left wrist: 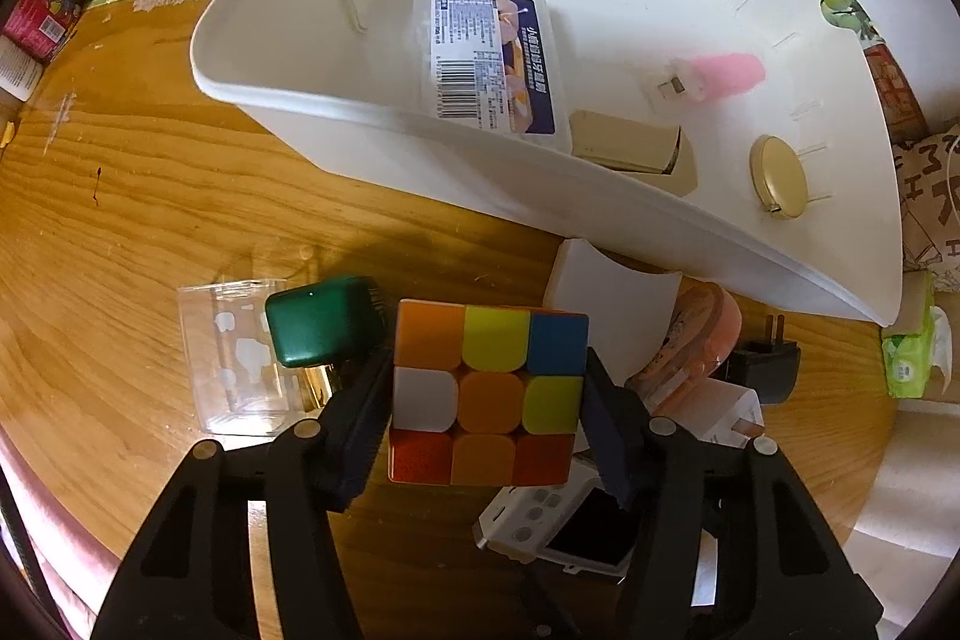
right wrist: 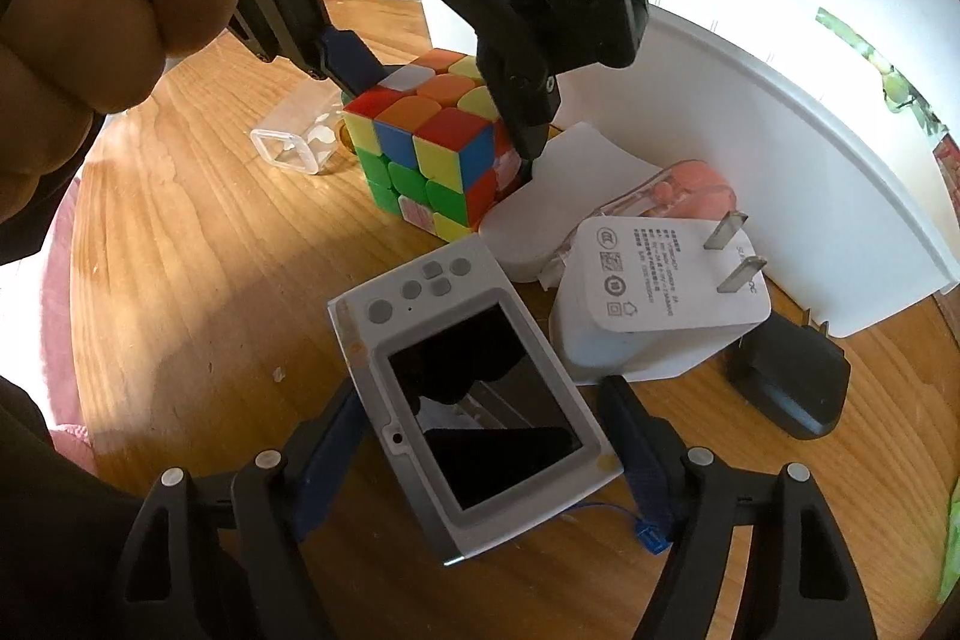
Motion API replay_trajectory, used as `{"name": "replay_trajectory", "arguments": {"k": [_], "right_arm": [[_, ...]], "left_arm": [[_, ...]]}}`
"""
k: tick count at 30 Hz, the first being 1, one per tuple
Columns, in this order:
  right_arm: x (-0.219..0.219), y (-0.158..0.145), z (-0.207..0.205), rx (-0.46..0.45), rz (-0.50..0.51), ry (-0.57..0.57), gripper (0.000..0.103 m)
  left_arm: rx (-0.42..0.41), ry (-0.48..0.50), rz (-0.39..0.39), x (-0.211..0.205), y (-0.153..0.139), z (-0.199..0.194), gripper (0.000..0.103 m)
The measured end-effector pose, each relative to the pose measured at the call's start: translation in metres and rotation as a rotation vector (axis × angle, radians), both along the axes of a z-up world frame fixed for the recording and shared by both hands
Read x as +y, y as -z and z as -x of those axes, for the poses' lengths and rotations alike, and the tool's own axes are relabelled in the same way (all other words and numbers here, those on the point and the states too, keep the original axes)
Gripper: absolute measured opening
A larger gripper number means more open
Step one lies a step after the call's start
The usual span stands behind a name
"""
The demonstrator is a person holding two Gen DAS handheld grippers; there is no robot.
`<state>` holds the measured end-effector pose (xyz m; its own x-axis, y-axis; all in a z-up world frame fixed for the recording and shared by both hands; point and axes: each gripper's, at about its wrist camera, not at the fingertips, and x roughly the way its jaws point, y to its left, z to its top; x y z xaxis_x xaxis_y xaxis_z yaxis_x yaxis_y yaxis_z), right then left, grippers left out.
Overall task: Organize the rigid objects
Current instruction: 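Grasp the Rubik's cube with the left tool while the right tool grasps the white device, then carry the cube over the bin with the left tool while the right tool carries the device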
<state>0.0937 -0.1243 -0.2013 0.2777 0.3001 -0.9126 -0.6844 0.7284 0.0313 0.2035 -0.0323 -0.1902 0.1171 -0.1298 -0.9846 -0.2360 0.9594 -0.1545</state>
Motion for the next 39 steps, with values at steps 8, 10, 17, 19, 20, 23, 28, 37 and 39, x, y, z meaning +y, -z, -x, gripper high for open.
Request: {"name": "replay_trajectory", "arguments": {"k": [8,10,17,19,20,23,28,37,39], "right_arm": [[0.001,-0.001,0.003,0.023,0.014,0.008,0.071],[0.002,-0.002,0.005,0.028,0.016,0.013,0.07],[-0.003,-0.011,0.019,0.02,0.026,0.049,0.065],[-0.005,-0.016,0.025,0.008,0.028,0.065,0.063],[-0.01,-0.019,0.025,0.003,0.03,0.071,0.063],[-0.017,-0.027,0.035,-0.017,0.027,0.095,0.061],[-0.027,-0.043,0.05,-0.062,0.022,0.121,0.058],[-0.049,-0.076,0.073,-0.115,-0.002,0.127,0.058],[-0.055,-0.084,0.074,-0.134,-0.004,0.128,0.058]], "left_arm": [[0.006,-0.001,0.047,0.012,0.003,0.016,0.062],[0.007,0.002,0.053,0.014,0.003,0.023,0.062],[-0.01,0.025,0.062,0.01,-0.002,0.048,0.062],[-0.016,0.027,0.065,0.009,-0.004,0.055,0.062],[-0.021,0.027,0.067,0.009,-0.005,0.061,0.062],[-0.028,0.027,0.081,0.012,-0.006,0.074,0.062],[-0.045,0.032,0.094,0.003,-0.022,0.111,0.062],[-0.066,0.032,0.078,-0.002,-0.039,0.132,0.062],[-0.078,0.039,0.064,-0.005,-0.044,0.134,0.062]]}}
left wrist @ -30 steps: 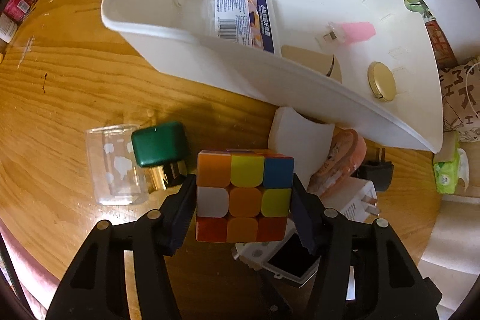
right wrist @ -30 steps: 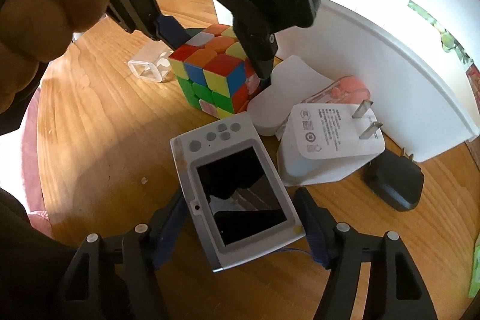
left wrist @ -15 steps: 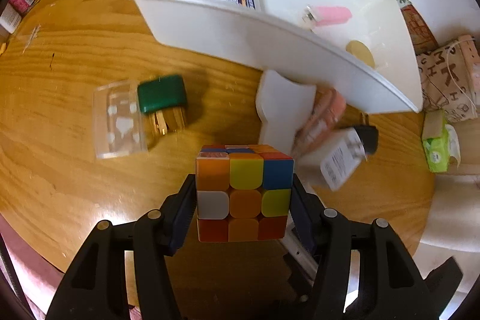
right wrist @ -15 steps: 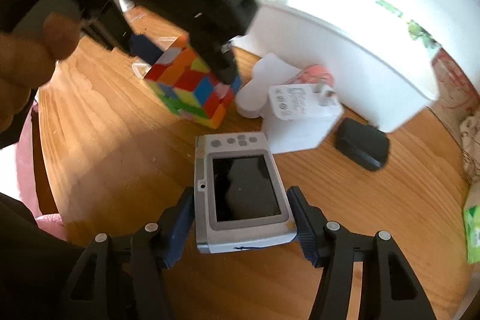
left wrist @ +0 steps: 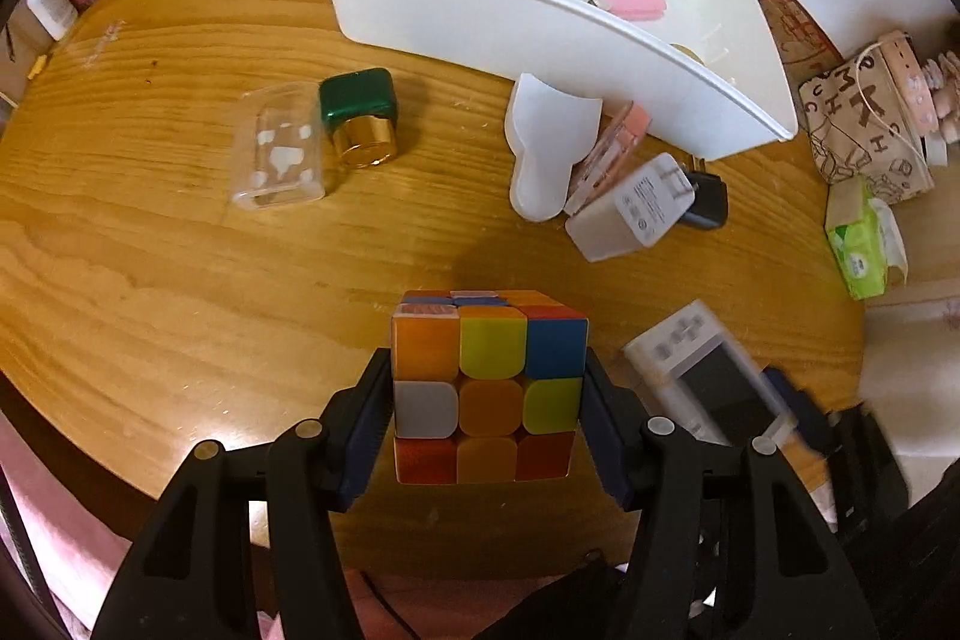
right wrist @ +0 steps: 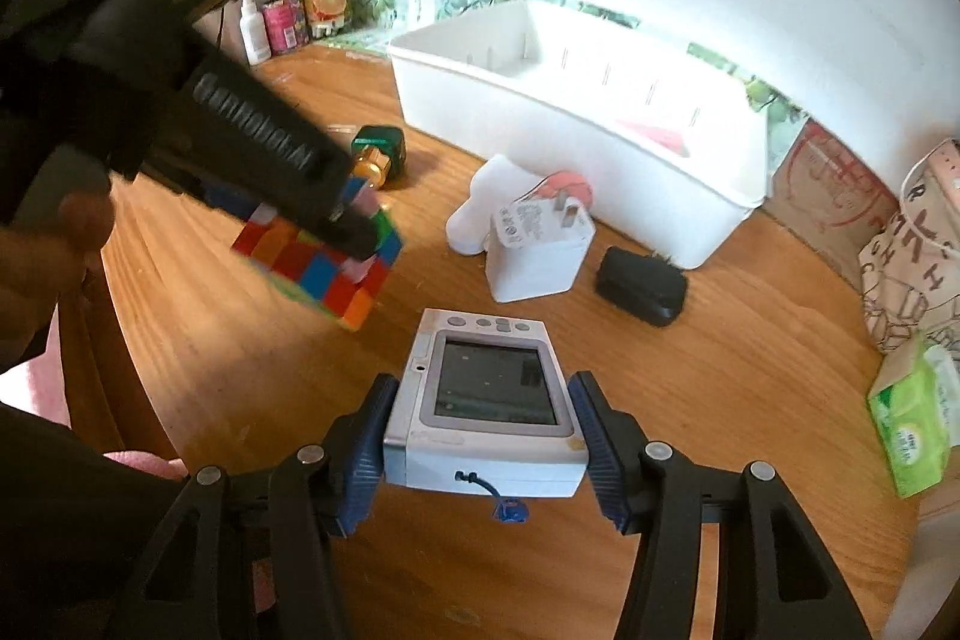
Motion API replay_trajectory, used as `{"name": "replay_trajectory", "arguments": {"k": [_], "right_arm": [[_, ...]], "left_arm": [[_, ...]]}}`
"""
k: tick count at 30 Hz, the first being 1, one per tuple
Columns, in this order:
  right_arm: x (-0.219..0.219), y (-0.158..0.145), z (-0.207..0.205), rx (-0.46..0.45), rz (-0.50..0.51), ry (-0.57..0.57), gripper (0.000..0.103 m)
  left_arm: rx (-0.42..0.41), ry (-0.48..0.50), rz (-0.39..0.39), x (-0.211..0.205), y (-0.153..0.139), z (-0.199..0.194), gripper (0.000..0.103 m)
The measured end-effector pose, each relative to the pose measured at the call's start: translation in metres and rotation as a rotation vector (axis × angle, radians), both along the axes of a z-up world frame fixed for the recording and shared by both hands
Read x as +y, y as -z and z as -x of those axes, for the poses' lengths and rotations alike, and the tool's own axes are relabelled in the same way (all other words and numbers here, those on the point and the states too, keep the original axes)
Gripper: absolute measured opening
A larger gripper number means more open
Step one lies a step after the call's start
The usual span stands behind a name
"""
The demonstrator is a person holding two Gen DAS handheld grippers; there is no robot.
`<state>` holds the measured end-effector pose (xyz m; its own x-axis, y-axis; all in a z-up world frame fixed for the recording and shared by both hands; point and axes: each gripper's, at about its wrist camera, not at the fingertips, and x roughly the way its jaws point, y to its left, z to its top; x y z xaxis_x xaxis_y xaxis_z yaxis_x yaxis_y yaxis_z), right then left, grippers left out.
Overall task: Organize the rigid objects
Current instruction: 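Carry the cube over the bin with the left tool while the right tool carries the device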
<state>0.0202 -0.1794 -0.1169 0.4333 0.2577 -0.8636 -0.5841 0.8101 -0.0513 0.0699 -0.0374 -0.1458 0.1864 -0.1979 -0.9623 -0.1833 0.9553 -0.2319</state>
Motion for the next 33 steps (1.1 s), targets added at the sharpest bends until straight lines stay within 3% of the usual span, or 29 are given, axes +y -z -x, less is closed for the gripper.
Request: {"name": "replay_trajectory", "arguments": {"k": [15,23,33], "right_arm": [[-0.019,-0.067,-0.023,-0.211,-0.033,0.012,0.058],[-0.02,-0.097,-0.052,-0.309,-0.057,0.024,0.058],[-0.019,-0.11,-0.084,-0.363,-0.077,0.069,0.058]], "left_arm": [[-0.145,-0.021,-0.044,0.013,-0.059,0.009,0.062],[-0.26,-0.022,-0.054,0.022,-0.095,-0.012,0.062],[-0.388,-0.003,-0.038,0.029,-0.127,-0.048,0.062]]}}
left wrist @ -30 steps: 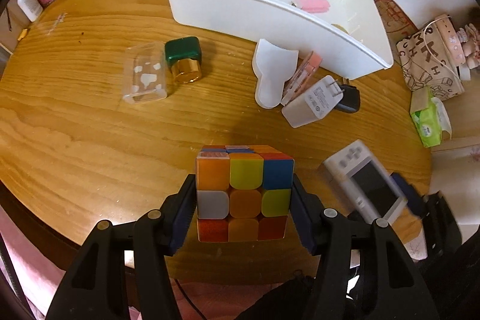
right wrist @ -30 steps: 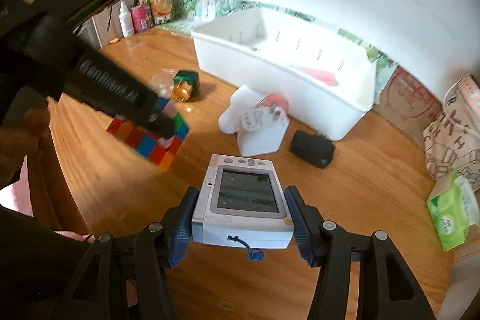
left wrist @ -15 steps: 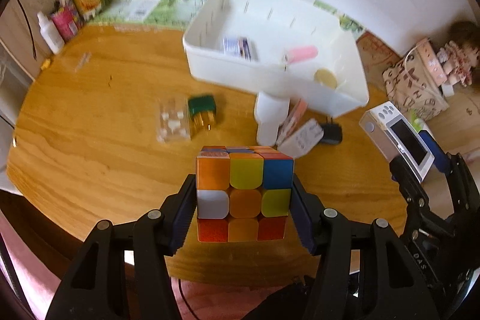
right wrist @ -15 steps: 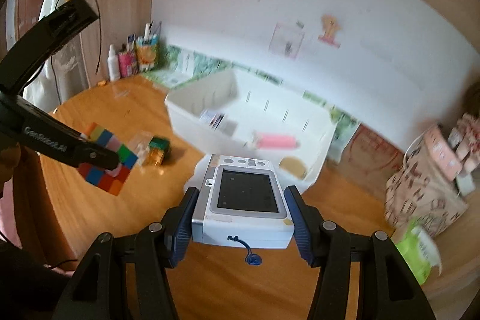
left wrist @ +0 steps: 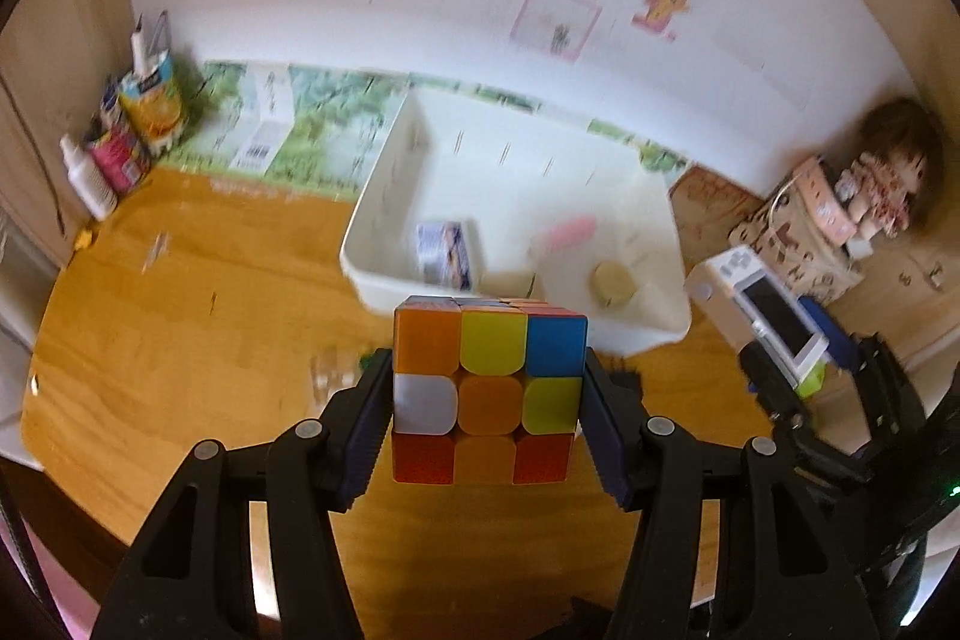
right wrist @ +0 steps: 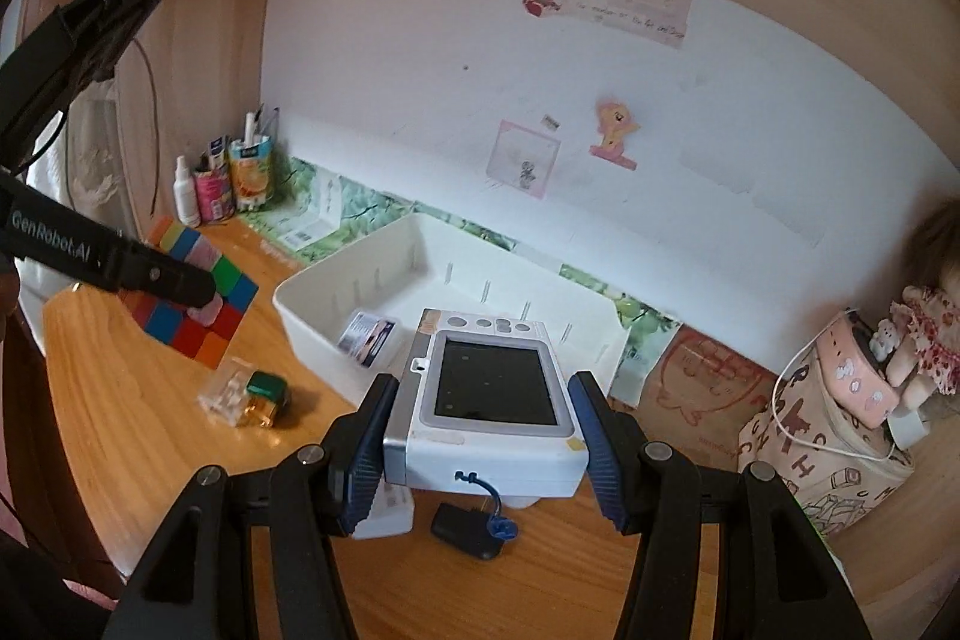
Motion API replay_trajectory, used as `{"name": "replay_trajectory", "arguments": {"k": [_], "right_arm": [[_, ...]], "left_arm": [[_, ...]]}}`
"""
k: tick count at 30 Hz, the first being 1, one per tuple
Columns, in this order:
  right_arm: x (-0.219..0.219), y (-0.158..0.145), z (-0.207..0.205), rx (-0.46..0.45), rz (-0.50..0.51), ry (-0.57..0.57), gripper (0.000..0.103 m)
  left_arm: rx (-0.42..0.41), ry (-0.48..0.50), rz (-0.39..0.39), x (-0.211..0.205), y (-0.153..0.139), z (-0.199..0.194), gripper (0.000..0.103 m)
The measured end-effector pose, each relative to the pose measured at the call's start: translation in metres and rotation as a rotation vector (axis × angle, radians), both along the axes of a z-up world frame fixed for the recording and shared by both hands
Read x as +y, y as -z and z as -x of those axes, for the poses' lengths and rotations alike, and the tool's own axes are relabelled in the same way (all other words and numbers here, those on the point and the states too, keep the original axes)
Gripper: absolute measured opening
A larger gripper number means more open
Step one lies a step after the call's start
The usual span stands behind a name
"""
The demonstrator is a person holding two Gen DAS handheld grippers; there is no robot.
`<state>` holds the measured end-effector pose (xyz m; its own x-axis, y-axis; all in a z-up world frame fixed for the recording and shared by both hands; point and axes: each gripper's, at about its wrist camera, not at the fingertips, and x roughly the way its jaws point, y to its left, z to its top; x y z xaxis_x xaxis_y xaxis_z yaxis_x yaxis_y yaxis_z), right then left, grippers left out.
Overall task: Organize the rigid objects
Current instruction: 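Carry the cube over the bin with the left tool while the right tool carries the device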
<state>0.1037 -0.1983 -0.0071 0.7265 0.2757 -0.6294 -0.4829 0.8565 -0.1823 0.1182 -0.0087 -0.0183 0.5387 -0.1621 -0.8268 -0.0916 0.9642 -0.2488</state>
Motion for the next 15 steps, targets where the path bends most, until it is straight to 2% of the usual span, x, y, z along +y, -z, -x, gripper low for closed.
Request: {"name": "replay_trajectory", "arguments": {"k": [4,7,15], "right_arm": [[0.0,0.0,-0.013,-0.008,-0.012,0.018,0.058],[0.0,0.003,-0.024,-0.004,-0.015,0.026,0.058],[0.01,0.028,-0.061,0.074,-0.024,0.009,0.058]], "left_arm": [[-0.072,0.023,-0.003,-0.003,-0.008,-0.014,0.061],[-0.119,0.075,-0.022,-0.01,-0.009,-0.027,0.061],[-0.144,0.106,-0.023,-0.019,0.009,-0.067,0.06]]}}
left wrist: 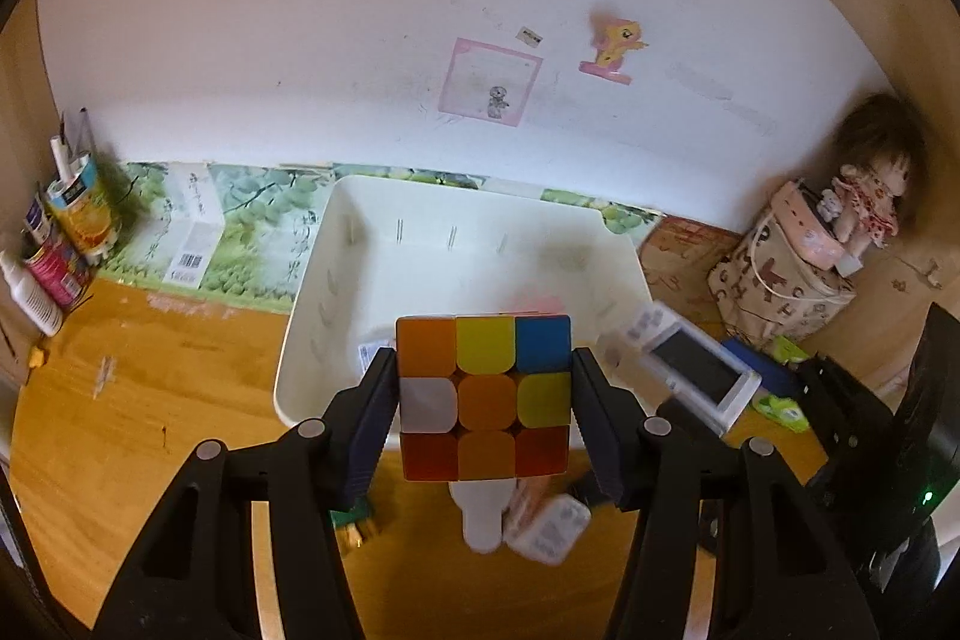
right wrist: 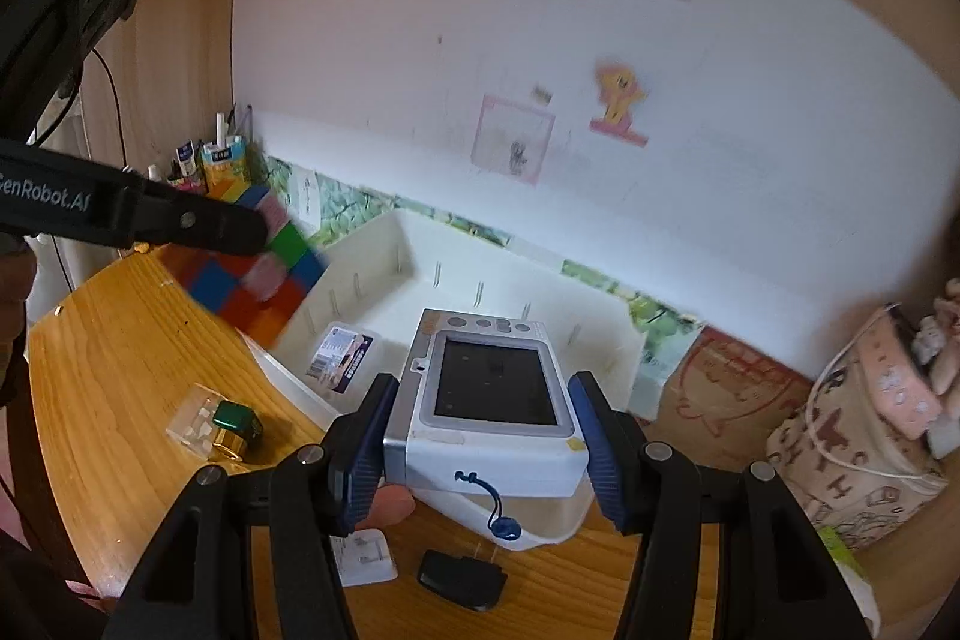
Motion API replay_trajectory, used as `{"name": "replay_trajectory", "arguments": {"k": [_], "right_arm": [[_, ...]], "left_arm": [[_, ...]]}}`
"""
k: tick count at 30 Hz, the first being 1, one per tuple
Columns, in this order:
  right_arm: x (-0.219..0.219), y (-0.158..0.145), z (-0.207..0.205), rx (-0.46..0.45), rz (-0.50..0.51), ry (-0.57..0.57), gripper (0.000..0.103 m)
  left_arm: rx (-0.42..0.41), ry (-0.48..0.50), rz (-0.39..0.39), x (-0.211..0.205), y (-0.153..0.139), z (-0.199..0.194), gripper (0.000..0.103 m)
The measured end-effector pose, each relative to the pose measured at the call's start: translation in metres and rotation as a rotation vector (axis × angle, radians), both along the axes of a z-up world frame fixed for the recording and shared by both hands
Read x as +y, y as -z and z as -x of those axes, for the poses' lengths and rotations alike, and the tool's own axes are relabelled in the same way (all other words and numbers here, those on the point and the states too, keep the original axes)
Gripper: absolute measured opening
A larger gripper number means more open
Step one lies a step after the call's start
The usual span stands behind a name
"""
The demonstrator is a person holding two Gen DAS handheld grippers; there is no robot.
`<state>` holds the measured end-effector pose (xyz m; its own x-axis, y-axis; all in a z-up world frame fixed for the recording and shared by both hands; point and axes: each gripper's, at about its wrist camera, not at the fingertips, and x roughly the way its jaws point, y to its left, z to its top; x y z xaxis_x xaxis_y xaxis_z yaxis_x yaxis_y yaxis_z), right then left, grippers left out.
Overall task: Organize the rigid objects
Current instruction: 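Carry the cube over the bin with the left tool while the right tool carries the device, then release the cube into the bin with the left tool while the right tool drops the device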
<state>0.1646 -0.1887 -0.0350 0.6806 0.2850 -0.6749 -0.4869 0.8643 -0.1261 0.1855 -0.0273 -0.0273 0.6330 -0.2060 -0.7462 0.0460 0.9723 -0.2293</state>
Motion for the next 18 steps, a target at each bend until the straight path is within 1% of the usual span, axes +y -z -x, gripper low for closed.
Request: {"name": "replay_trajectory", "arguments": {"k": [5,11,13,18], "right_arm": [[0.008,0.027,-0.022,0.087,0.01,-0.017,0.058],[0.011,0.051,-0.04,0.154,0.027,-0.006,0.058],[0.011,0.058,-0.044,0.168,0.037,-0.006,0.058],[0.008,0.059,-0.047,0.163,0.003,-0.007,0.058]], "left_arm": [[-0.01,0.0,0.044,0.005,0.016,-0.022,0.06],[-0.012,-0.035,0.048,0.007,0.03,-0.04,0.06],[-0.001,-0.049,0.052,0.008,0.036,-0.046,0.06],[0.032,-0.066,0.028,0.006,0.049,-0.059,0.061]]}}
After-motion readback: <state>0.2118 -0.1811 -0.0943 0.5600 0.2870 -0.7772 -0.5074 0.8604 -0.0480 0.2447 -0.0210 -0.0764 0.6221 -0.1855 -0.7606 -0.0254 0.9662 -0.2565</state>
